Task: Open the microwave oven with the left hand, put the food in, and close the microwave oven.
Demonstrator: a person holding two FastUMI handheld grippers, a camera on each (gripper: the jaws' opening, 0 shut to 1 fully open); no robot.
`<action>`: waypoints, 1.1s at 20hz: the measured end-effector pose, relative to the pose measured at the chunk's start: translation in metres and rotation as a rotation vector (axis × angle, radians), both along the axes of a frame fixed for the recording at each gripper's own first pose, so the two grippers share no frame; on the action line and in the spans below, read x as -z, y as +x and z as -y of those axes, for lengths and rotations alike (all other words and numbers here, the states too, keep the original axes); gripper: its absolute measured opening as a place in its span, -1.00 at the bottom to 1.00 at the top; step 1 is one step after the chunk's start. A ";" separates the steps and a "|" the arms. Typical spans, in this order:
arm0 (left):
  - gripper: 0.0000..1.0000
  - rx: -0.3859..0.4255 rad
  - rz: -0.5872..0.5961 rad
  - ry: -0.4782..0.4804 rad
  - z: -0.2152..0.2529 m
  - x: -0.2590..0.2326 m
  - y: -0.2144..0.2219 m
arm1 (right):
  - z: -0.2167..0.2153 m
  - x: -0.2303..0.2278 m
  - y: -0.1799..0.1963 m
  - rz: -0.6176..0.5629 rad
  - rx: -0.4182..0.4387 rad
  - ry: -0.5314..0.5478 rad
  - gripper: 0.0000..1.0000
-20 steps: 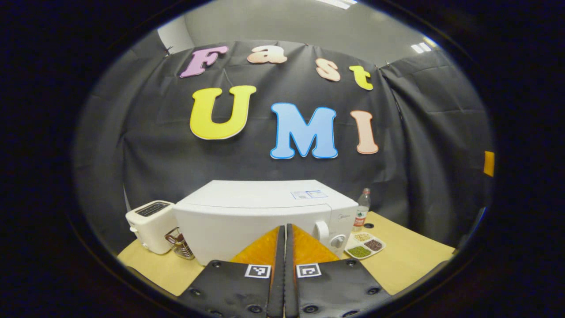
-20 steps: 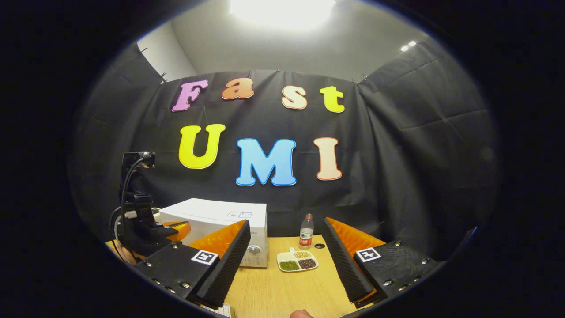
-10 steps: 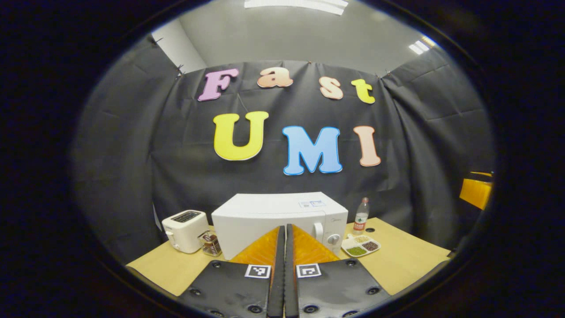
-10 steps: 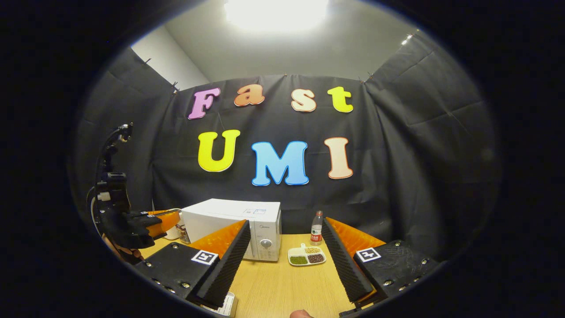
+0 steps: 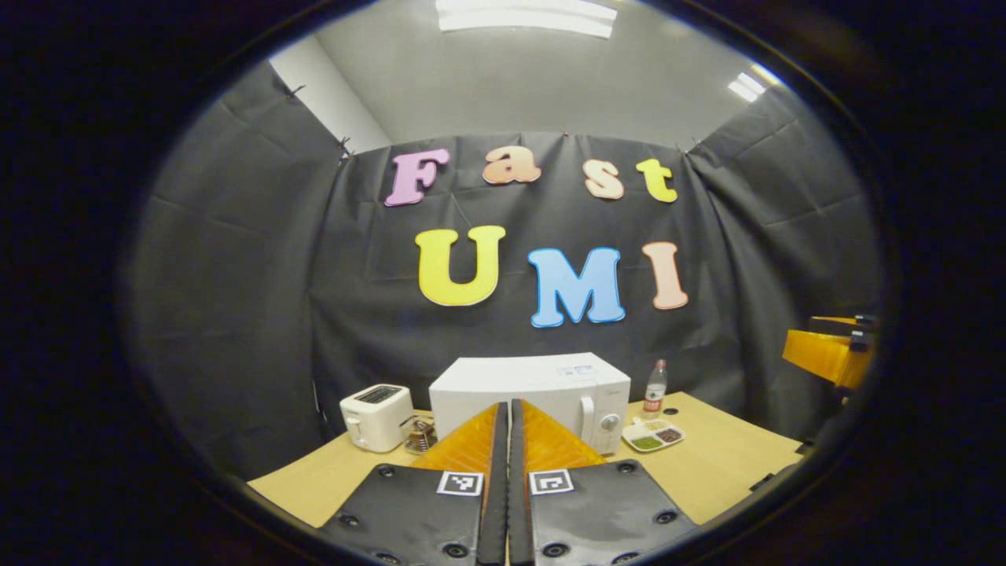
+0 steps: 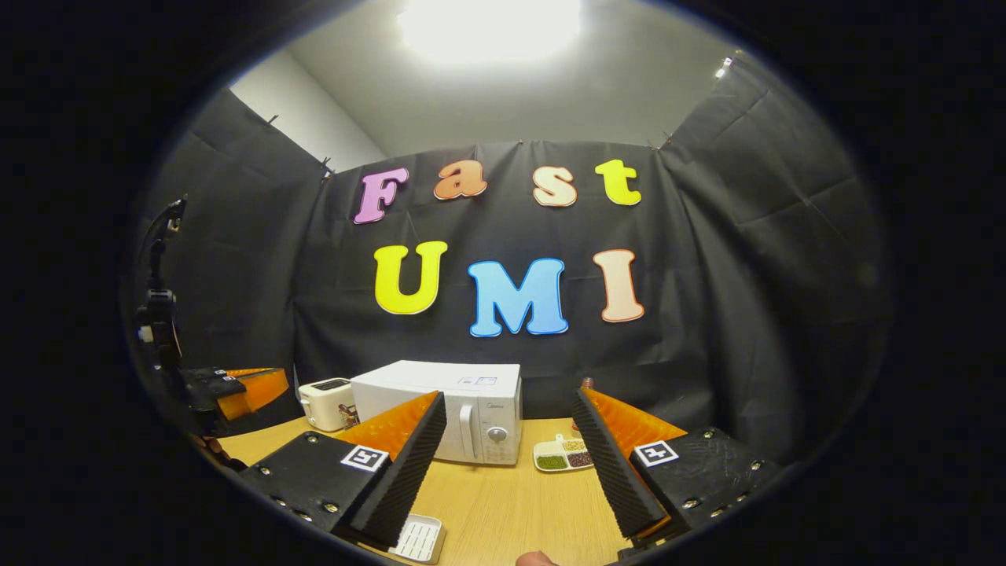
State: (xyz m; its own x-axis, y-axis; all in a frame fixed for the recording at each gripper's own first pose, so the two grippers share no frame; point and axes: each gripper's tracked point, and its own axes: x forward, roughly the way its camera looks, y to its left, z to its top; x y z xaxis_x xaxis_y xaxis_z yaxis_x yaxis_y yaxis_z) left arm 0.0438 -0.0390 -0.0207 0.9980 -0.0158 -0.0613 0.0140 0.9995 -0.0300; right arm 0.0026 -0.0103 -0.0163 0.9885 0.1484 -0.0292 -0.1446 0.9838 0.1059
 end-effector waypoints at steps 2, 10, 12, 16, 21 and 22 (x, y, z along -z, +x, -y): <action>-0.81 -0.010 -0.010 0.000 -0.013 0.003 -0.011 | -0.010 -0.003 -0.004 0.004 -0.003 -0.005 0.96; 0.72 -0.006 -0.014 0.029 -0.055 0.007 -0.036 | -0.046 -0.005 -0.016 0.005 0.009 -0.016 0.96; 0.96 -0.012 0.003 0.023 -0.061 0.002 -0.039 | -0.053 -0.007 -0.016 0.005 0.011 -0.009 0.96; 1.00 -0.021 0.050 0.039 -0.070 -0.010 -0.045 | -0.064 -0.013 -0.017 0.019 0.014 -0.021 0.96; 1.00 -0.008 0.069 0.036 -0.068 -0.012 -0.050 | -0.076 -0.016 -0.018 0.022 0.010 -0.016 0.95; 1.00 -0.010 0.071 0.038 -0.070 -0.011 -0.052 | -0.077 -0.016 -0.019 0.022 0.011 -0.016 0.96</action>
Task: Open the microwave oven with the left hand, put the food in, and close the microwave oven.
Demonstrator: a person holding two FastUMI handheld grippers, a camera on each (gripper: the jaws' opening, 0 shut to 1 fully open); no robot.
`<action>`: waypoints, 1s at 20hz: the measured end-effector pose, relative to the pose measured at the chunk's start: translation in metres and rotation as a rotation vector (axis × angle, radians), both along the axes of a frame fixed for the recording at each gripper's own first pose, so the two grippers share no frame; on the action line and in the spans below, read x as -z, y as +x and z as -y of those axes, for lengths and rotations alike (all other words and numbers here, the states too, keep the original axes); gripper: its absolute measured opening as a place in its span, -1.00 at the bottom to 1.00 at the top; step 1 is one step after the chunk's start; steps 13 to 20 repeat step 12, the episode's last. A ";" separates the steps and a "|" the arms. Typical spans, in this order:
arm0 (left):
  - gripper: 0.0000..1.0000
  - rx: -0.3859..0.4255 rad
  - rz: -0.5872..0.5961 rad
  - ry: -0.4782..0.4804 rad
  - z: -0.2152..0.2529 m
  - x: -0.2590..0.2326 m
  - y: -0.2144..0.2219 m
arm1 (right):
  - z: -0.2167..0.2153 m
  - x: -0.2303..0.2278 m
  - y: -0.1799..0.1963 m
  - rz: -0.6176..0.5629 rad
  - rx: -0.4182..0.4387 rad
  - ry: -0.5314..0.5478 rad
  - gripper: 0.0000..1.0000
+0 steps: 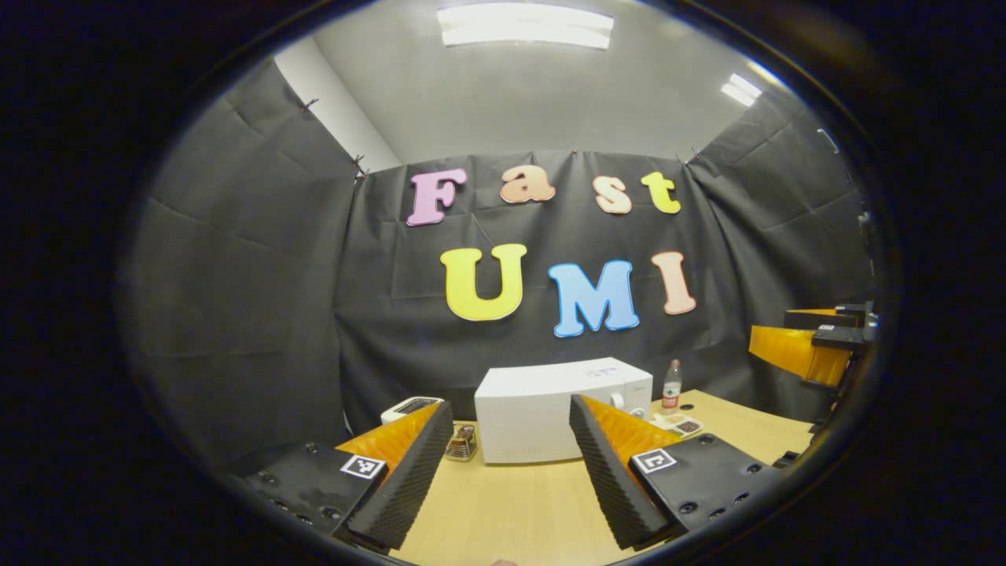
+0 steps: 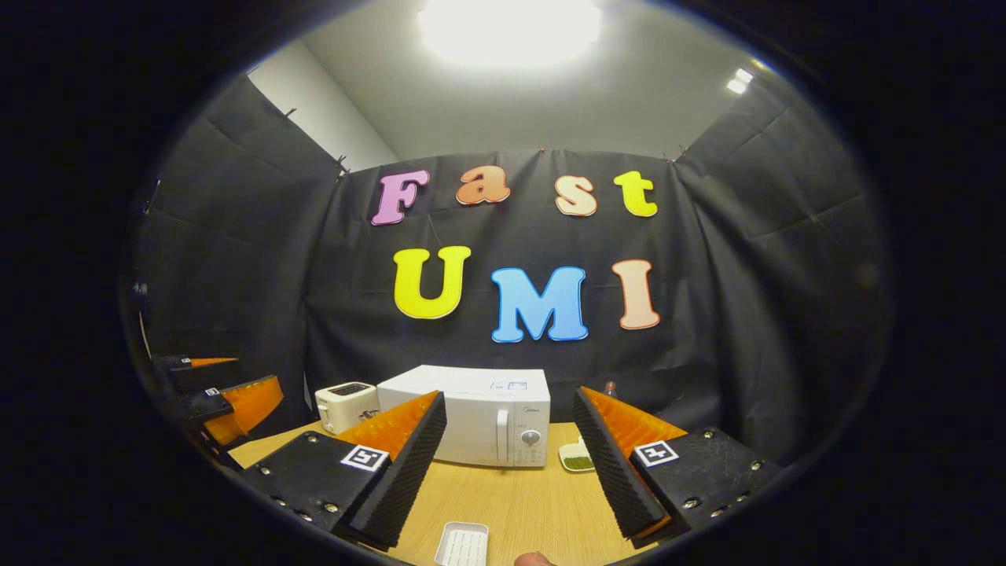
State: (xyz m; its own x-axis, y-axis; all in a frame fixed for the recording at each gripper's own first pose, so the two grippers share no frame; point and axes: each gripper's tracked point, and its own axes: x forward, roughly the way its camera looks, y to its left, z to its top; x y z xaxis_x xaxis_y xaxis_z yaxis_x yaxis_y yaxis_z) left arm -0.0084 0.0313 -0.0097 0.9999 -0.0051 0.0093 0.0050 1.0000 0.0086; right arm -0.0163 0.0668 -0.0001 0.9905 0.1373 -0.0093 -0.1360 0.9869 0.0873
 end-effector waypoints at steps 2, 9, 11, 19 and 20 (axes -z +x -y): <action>1.00 0.005 0.004 0.000 -0.002 0.000 0.000 | -0.003 -0.001 -0.001 0.002 -0.001 -0.007 0.96; 0.99 -0.003 0.010 -0.040 -0.014 0.000 0.010 | -0.014 -0.003 0.000 0.008 -0.007 -0.011 0.95; 0.97 -0.002 0.018 -0.031 -0.018 -0.003 0.012 | -0.014 -0.003 0.001 0.006 -0.002 -0.012 0.95; 0.96 0.001 0.022 -0.031 -0.019 -0.004 0.014 | -0.014 -0.003 0.001 0.007 0.002 -0.012 0.96; 0.96 0.001 0.022 -0.031 -0.019 -0.004 0.014 | -0.014 -0.003 0.001 0.007 0.002 -0.012 0.96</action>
